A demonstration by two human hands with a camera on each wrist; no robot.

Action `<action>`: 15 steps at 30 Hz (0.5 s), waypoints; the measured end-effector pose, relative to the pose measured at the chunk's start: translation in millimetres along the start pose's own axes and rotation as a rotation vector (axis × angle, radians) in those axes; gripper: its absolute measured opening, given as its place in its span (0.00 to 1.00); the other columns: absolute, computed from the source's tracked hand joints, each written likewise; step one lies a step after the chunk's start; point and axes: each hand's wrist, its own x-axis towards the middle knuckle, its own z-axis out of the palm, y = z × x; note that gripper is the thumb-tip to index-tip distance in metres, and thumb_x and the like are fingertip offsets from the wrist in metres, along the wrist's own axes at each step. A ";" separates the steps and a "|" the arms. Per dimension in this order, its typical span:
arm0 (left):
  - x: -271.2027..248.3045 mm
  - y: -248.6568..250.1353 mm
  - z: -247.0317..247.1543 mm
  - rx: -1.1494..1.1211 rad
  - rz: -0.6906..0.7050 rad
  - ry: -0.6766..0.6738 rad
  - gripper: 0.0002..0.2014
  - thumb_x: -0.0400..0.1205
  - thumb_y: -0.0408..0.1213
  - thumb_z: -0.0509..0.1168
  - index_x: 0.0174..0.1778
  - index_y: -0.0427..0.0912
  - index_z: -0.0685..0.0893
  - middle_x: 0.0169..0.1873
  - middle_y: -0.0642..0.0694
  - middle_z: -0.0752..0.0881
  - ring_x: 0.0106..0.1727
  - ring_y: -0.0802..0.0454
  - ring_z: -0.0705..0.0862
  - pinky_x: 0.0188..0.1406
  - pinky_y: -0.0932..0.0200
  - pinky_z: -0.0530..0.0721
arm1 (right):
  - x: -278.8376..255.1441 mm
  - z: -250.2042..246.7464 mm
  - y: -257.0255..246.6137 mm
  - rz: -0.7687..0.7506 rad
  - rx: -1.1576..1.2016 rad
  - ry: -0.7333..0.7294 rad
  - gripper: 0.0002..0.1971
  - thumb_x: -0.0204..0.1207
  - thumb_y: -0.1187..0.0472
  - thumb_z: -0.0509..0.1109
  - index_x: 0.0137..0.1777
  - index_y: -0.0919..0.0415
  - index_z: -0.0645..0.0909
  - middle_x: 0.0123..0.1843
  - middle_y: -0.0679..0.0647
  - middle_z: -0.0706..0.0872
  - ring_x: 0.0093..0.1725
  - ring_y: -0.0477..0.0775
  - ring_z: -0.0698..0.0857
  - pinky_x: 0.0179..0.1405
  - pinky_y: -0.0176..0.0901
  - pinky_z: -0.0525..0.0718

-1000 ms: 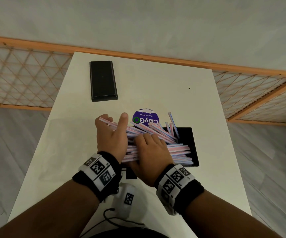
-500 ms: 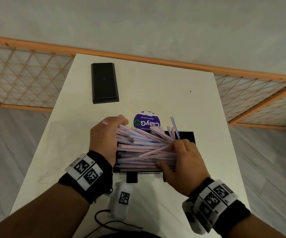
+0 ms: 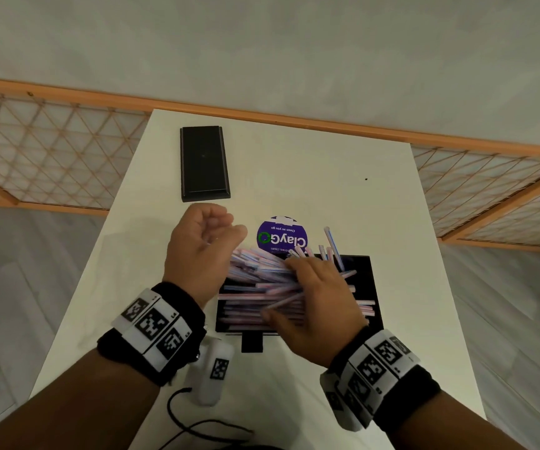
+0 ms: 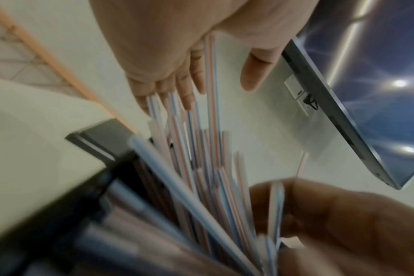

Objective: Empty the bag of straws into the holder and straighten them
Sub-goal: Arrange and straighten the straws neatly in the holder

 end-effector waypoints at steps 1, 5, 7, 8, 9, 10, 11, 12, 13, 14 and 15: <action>1.9 3.1 -1.2 0.064 -0.009 -0.017 0.14 0.71 0.47 0.74 0.50 0.49 0.84 0.49 0.51 0.90 0.52 0.55 0.88 0.55 0.57 0.84 | -0.6 1.4 1.2 0.000 -0.008 -0.034 0.40 0.67 0.34 0.71 0.74 0.57 0.74 0.68 0.51 0.80 0.67 0.57 0.77 0.70 0.56 0.76; 4.0 18.0 -1.1 0.511 0.075 -0.095 0.12 0.84 0.48 0.69 0.59 0.47 0.85 0.57 0.57 0.86 0.55 0.56 0.83 0.58 0.58 0.76 | 4.3 3.4 0.3 -0.038 -0.057 -0.071 0.44 0.65 0.31 0.69 0.78 0.57 0.71 0.73 0.51 0.78 0.70 0.56 0.75 0.75 0.53 0.73; 4.7 24.5 2.6 0.689 0.081 -0.206 0.15 0.86 0.54 0.62 0.54 0.47 0.86 0.51 0.56 0.87 0.52 0.54 0.83 0.52 0.58 0.76 | 12.2 3.4 -4.7 -0.066 -0.082 -0.095 0.45 0.65 0.31 0.69 0.79 0.56 0.69 0.73 0.50 0.78 0.70 0.57 0.74 0.73 0.56 0.73; 5.1 25.7 4.3 0.761 0.050 -0.272 0.18 0.86 0.57 0.59 0.48 0.47 0.85 0.46 0.55 0.87 0.49 0.51 0.84 0.48 0.57 0.76 | 15.7 3.0 -8.0 -0.059 -0.090 -0.122 0.46 0.65 0.30 0.68 0.81 0.54 0.67 0.75 0.48 0.76 0.71 0.57 0.73 0.74 0.57 0.71; 3.9 26.7 5.2 0.819 0.017 -0.318 0.21 0.87 0.59 0.56 0.45 0.47 0.84 0.42 0.53 0.87 0.48 0.49 0.84 0.46 0.56 0.77 | 18.2 2.9 -11.5 -0.038 -0.099 -0.158 0.47 0.65 0.29 0.68 0.82 0.52 0.64 0.77 0.47 0.74 0.73 0.56 0.70 0.74 0.57 0.68; 2.3 27.2 5.2 0.886 0.005 -0.327 0.23 0.87 0.60 0.54 0.46 0.47 0.84 0.42 0.52 0.87 0.48 0.48 0.84 0.47 0.54 0.79 | 19.1 3.6 -14.9 -0.016 -0.113 -0.191 0.48 0.66 0.27 0.67 0.83 0.50 0.62 0.78 0.45 0.72 0.75 0.56 0.68 0.75 0.57 0.66; 1.4 28.2 4.6 0.967 0.046 -0.296 0.24 0.87 0.61 0.53 0.50 0.46 0.85 0.46 0.51 0.88 0.50 0.47 0.84 0.52 0.51 0.81 | 18.9 4.4 -17.5 0.003 -0.129 -0.209 0.48 0.65 0.25 0.65 0.82 0.49 0.62 0.77 0.45 0.71 0.75 0.55 0.67 0.75 0.57 0.65; 1.0 30.7 4.7 1.032 0.122 -0.252 0.24 0.87 0.61 0.53 0.54 0.46 0.86 0.50 0.50 0.88 0.51 0.47 0.84 0.57 0.47 0.82 | 18.2 4.9 -19.2 0.020 -0.140 -0.219 0.48 0.64 0.23 0.64 0.80 0.49 0.63 0.76 0.45 0.71 0.75 0.55 0.67 0.74 0.58 0.64; -0.4 35.8 5.6 1.035 0.206 -0.217 0.24 0.87 0.60 0.55 0.56 0.45 0.87 0.52 0.50 0.88 0.51 0.47 0.84 0.57 0.47 0.82 | 17.4 5.0 -20.5 0.038 -0.139 -0.232 0.48 0.62 0.21 0.63 0.79 0.48 0.64 0.74 0.45 0.71 0.74 0.54 0.68 0.75 0.59 0.64; -1.9 42.9 8.2 0.985 0.261 -0.196 0.21 0.86 0.58 0.57 0.54 0.45 0.87 0.52 0.51 0.88 0.51 0.49 0.84 0.54 0.51 0.83 | 17.2 4.4 -21.6 0.052 -0.131 -0.246 0.49 0.61 0.19 0.61 0.77 0.48 0.65 0.74 0.44 0.71 0.74 0.54 0.68 0.75 0.60 0.64; -2.9 50.3 13.0 0.906 0.258 -0.197 0.17 0.86 0.55 0.61 0.51 0.45 0.87 0.50 0.52 0.88 0.49 0.52 0.84 0.49 0.59 0.81 | 17.9 2.7 -21.4 0.059 -0.118 -0.258 0.50 0.59 0.17 0.60 0.76 0.47 0.65 0.73 0.44 0.71 0.74 0.53 0.69 0.75 0.61 0.64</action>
